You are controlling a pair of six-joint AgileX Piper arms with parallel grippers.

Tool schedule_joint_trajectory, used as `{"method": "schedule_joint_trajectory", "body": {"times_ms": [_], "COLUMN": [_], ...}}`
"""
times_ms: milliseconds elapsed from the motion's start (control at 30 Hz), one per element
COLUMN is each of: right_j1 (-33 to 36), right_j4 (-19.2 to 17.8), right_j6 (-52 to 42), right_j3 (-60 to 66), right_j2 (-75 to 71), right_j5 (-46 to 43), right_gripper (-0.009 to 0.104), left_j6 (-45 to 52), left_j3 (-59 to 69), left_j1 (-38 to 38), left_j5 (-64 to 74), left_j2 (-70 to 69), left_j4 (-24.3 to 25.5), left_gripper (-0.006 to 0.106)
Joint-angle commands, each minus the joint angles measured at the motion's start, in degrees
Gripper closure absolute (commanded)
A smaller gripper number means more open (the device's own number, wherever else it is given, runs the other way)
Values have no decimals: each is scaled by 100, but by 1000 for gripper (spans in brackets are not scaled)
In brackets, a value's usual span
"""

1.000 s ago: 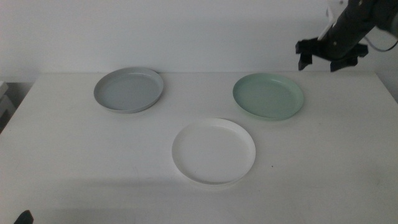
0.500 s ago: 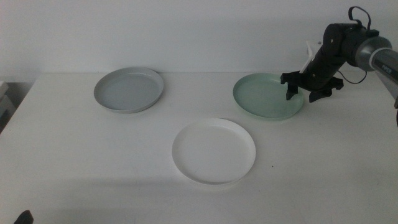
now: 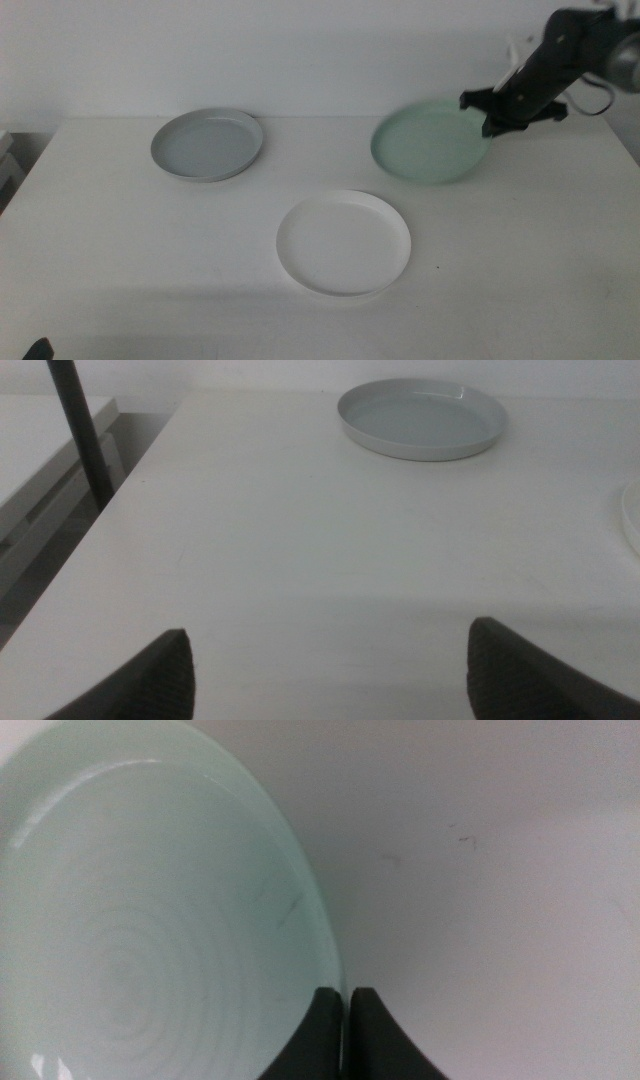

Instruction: Stack the three bowls on top of each other.

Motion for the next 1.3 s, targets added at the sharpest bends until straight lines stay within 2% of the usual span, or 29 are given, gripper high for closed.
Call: {"method": "schedule_joint_trajectory", "body": {"times_ms": [0, 133, 200, 333, 567, 1133, 1267], "right_j1": [43, 325, 537, 1033, 1630, 1688, 1688], "right_j4": [327, 649, 768, 768, 714, 823, 904], "right_j6": [-201, -495, -545, -545, -534, -540, -540], "right_j3": [600, 1988, 2443, 2957, 3059, 3059, 3059], "right_j2": [-1130, -2236, -2607, -2854, -2612, -1993, -1925], "right_j5": [-710, -1524, -1635, -1623, -1638, -1600, -1574], "right_gripper": [95, 95, 95, 95, 95, 95, 88], "left_j6": [-32, -32, -32, -32, -32, -32, -32], "left_j3": [33, 33, 33, 33, 33, 33, 33], "left_j1": [-33, -33, -33, -33, -33, -33, -33], "left_j5": [-435, -435, -435, -435, -435, -435, -435], "left_j2": [-80, -80, -80, -80, -80, -80, -80], "left_j4": [-49, -49, -49, -49, -49, -49, -49], "left_gripper": [12, 12, 12, 12, 12, 12, 12]}}
